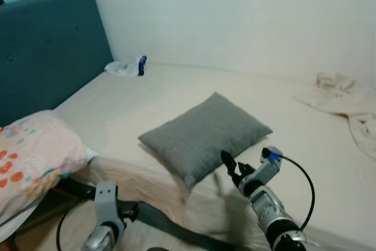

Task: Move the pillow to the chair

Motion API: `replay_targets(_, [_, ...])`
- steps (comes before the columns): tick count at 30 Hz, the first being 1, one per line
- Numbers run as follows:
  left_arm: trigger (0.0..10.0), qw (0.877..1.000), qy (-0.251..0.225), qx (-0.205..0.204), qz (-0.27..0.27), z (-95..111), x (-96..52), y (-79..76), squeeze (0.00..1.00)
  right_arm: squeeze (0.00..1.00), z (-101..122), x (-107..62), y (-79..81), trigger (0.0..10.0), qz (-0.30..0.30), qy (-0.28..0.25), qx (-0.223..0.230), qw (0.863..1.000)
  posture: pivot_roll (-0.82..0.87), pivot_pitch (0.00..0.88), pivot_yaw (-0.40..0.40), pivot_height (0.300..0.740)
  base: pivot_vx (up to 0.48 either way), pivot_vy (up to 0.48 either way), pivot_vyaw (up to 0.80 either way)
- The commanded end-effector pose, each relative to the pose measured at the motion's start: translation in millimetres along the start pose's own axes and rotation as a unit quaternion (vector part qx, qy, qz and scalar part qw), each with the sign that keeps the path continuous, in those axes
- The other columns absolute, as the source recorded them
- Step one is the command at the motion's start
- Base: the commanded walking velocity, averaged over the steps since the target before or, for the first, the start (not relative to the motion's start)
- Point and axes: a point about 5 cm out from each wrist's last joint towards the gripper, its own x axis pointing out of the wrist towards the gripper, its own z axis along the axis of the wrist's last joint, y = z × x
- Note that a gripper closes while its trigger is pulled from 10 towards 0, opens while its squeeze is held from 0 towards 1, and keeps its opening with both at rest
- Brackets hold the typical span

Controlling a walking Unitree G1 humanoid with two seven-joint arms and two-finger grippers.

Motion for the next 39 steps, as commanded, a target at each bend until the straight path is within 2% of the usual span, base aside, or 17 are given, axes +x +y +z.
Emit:
replay_targets(1, [10.0,1.000,-0.014,0.005,0.010,4.6,-2.0,10.2,0.00,0.00,12.0,7.0,8.7,10.0,0.016,-0.023,0.011,1.000,0.02,0.000,0.046,0.550,0.000,0.000,0.00])
replay_targets(5, [10.0,1.000,-0.018,0.008,0.013,3.6,-5.0,15.6,0.00,0.00,28.4,10.1,10.0,10.0,0.023,-0.063,0.049,0.997,0.03,0.000,0.053,0.535,0.000,0.000,0.00])
replay_targets(7, [10.0,1.000,-0.019,0.012,0.012,1.0,-8.0,18.5,0.00,0.00,37.0,12.0,12.5,10.0,0.038,-0.082,0.071,0.993,0.05,0.028,0.063,0.525,0.000,0.000,0.00])
replay_targets(10, [10.0,1.000,-0.020,0.014,0.012,-0.5,-9.5,20.0,0.00,0.00,37.9,13.1,14.5,10.0,0.043,-0.083,0.073,0.993,0.05,0.037,0.067,0.520,0.000,0.000,0.00])
replay_targets(21, [10.0,0.999,-0.034,0.029,0.004,-7.6,-21.8,29.1,0.00,0.00,20.3,25.0,40.3,10.0,0.080,-0.037,0.093,0.992,0.10,0.112,0.083,0.480,0.000,0.000,0.00])
replay_targets(25, [10.0,0.998,-0.048,0.040,-0.004,-6.9,-28.6,33.3,0.00,0.00,16.7,34.1,57.7,10.0,0.077,-0.020,0.089,0.993,0.13,0.159,0.097,0.470,0.000,0.000,0.00])
replay_targets(26, [10.0,0.998,-0.048,0.040,-0.004,-6.9,-28.6,33.3,0.00,0.00,16.7,34.1,57.7,10.0,0.077,-0.020,0.089,0.993,0.13,0.159,0.097,0.470,0.000,0.000,0.00])
replay_targets(29, [10.0,0.997,-0.058,0.052,-0.013,-4.1,-33.3,35.3,0.00,0.00,21.3,41.1,75.8,10.0,0.113,-0.020,0.095,0.989,0.15,0.194,0.112,0.470,0.000,0.000,0.00])
replay_targets(31, [10.0,0.997,-0.058,0.052,-0.013,-4.1,-33.3,35.3,0.00,0.00,21.3,41.1,75.8,10.0,0.113,-0.020,0.095,0.989,0.15,0.194,0.112,0.470,0.000,0.000,0.00])
replay_targets(33, [10.0,0.996,-0.060,0.067,-0.022,-3.4,-38.2,37.4,0.00,0.00,24.7,46.5,93.2,10.0,0.146,-0.020,0.096,0.984,0.16,0.210,0.126,0.470,0.000,0.000,0.00])
replay_targets(36, [10.0,0.995,-0.061,0.071,-0.025,-3.7,-40.6,38.2,0.00,0.00,25.9,49.1,102.5,10.0,0.163,-0.018,0.096,0.982,0.17,0.215,0.130,0.470,0.000,0.000,0.00])
replay_targets(37, [10.0,0.995,-0.059,0.074,-0.029,-5.2,-44.1,38.3,0.00,0.00,24.1,53.7,123.5,10.0,0.195,0.003,0.089,0.977,0.16,0.218,0.134,0.470,0.000,0.000,0.00])
replay_targets(39, [10.0,0.995,-0.057,0.075,-0.031,-6.3,-45.5,36.9,0.00,0.00,19.7,55.8,136.9,10.0,0.212,0.023,0.072,0.974,0.16,0.220,0.133,0.470,0.000,0.000,0.00])
